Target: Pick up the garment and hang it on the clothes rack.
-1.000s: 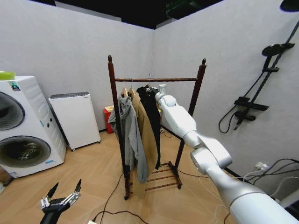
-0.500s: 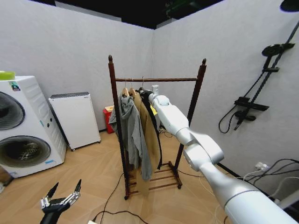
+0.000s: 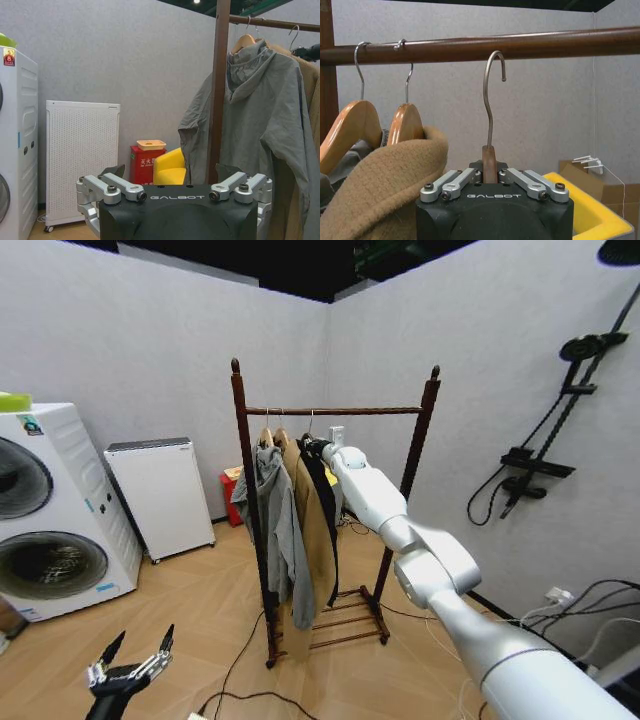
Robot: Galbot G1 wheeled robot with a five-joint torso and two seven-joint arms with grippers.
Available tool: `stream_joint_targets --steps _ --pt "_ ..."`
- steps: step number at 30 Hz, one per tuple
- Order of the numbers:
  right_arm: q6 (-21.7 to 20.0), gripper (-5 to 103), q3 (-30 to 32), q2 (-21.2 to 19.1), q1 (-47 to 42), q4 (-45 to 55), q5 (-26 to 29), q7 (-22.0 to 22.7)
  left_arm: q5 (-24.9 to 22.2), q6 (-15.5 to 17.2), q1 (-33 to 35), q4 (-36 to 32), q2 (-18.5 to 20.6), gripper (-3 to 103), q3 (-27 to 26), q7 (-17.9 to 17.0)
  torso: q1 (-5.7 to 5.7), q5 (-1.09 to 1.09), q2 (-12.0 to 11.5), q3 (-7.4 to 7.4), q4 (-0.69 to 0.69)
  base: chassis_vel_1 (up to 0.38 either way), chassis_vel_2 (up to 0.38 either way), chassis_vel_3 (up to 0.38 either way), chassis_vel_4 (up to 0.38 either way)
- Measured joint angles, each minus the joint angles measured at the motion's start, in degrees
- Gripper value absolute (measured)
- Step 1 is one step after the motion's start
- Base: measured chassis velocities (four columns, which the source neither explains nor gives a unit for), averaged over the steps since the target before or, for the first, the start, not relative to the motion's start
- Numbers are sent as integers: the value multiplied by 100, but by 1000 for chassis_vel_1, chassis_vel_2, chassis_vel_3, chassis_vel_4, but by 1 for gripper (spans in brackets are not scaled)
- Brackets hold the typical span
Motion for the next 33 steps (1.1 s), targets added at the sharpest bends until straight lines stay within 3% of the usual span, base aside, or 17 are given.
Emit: stream_joint_targets --steps 8,14,33 --pt "129 10 -4 -144 -95 629 -32 48 0 0 0 0 0 100 0 0 0 0 0 0 0 0 0 0 0" --pt "276 10 23 -44 401 93 -47 -91 0 0 0 0 0 100 0 0 0 -2 0 0 0 0 0 0 0" --pt "6 10 87 -200 113 529 2 -36 0 0 0 0 0 100 0 0 -2 0 1 0 0 -4 4 6 -3"
